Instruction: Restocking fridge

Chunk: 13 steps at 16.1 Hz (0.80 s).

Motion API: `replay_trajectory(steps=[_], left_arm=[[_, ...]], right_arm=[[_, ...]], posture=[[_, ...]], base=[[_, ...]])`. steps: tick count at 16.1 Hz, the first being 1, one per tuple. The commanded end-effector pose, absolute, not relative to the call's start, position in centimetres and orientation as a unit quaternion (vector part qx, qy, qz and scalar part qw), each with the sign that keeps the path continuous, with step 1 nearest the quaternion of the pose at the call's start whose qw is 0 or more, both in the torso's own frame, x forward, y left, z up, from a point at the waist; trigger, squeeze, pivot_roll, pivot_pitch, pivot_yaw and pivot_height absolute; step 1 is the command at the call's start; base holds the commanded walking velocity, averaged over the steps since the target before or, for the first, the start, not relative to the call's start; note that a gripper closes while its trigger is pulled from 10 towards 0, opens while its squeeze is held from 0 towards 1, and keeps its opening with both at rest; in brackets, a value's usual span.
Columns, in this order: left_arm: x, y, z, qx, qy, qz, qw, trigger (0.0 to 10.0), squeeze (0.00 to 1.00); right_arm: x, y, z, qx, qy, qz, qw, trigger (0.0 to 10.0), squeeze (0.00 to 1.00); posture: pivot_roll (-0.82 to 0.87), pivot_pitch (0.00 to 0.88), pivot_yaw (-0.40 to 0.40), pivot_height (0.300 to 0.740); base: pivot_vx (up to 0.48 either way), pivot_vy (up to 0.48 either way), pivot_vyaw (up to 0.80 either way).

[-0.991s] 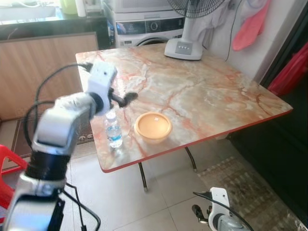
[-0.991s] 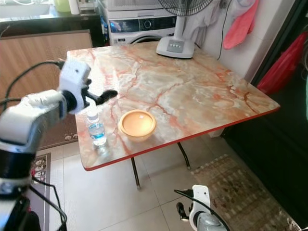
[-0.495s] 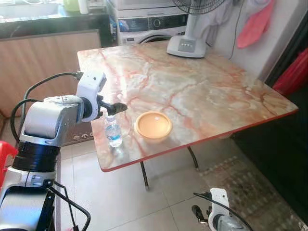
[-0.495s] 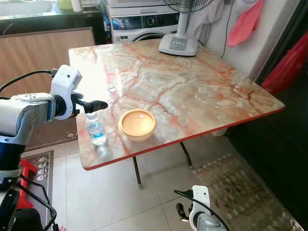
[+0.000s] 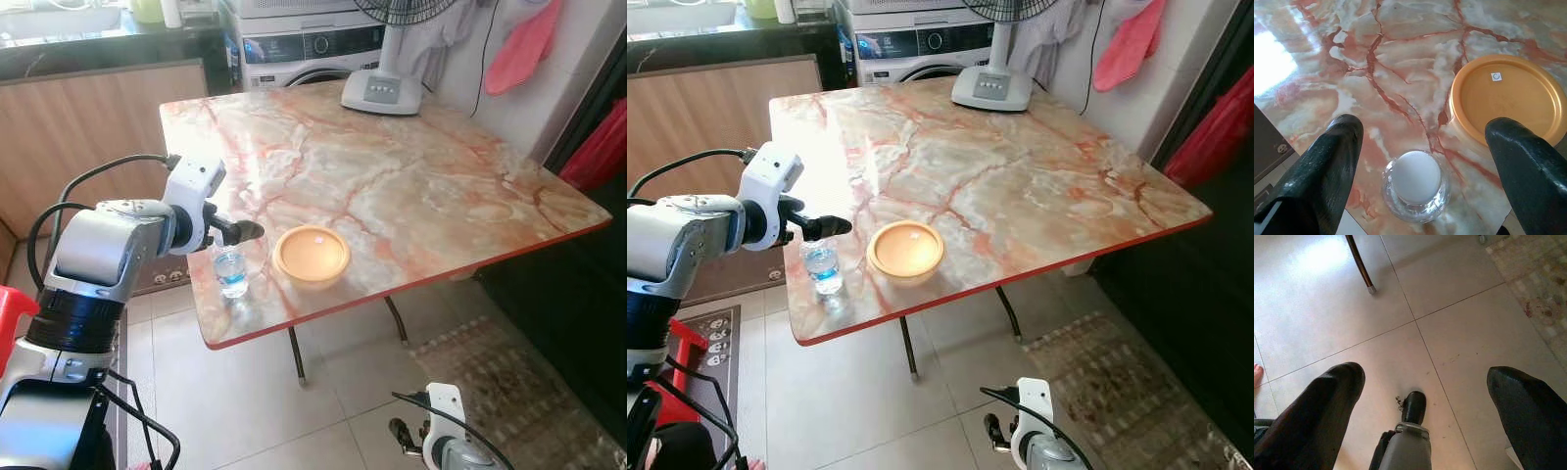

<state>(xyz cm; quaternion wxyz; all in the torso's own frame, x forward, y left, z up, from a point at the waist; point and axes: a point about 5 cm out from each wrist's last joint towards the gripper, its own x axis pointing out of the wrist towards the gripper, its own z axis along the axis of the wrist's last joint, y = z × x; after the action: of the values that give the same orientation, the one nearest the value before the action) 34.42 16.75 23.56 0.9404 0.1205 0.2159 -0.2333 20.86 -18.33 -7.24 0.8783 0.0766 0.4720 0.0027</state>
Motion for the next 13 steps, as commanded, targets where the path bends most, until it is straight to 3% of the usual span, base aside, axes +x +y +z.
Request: replay_trajectory(steps=[1,3,7,9,10,13], left_arm=[[34.25,17.10,22.79,0.133,0.235,-0.230,0.935,6.5,0.00],[34.15,17.36,22.44,0.134,0.243,-0.223,0.934,8.4,0.00],[33.91,17.55,22.29,0.138,0.247,-0.218,0.934,6.9,0.00],[34.05,17.75,22.15,0.142,0.247,-0.213,0.935,0.6,0.00],[34.08,17.77,22.12,0.142,0.247,-0.212,0.935,0.0,0.00],[34.07,17.83,22.09,0.142,0.245,-0.207,0.937,0.5,0.00]], right_arm=[[20.59,-18.33,-7.40,0.077,0.479,0.003,0.874,10.0,0.00],[20.56,-18.31,-7.41,0.076,0.481,0.005,0.874,10.0,0.00],[20.54,-18.31,-7.42,0.075,0.482,0.007,0.873,10.0,0.00],[20.57,-18.32,-7.41,0.075,0.482,0.007,0.873,10.0,0.00],[20.57,-18.33,-7.40,0.075,0.481,0.007,0.873,10.0,0.00],[20.60,-18.37,-7.38,0.075,0.482,0.009,0.873,10.0,0.00]], posture=[[0.20,0.000,-0.027,0.740],[0.20,0.000,-0.025,0.740],[0.21,0.000,-0.027,0.740],[0.20,0.000,-0.026,0.740],[0.20,0.000,-0.026,0.740],[0.21,0.000,-0.032,0.740]], base=[[0.000,0.000,0.00],[0.000,0.000,0.00],[0.000,0.000,0.00],[0.000,0.000,0.00],[0.000,0.000,0.00],[0.000,0.000,0.00]])
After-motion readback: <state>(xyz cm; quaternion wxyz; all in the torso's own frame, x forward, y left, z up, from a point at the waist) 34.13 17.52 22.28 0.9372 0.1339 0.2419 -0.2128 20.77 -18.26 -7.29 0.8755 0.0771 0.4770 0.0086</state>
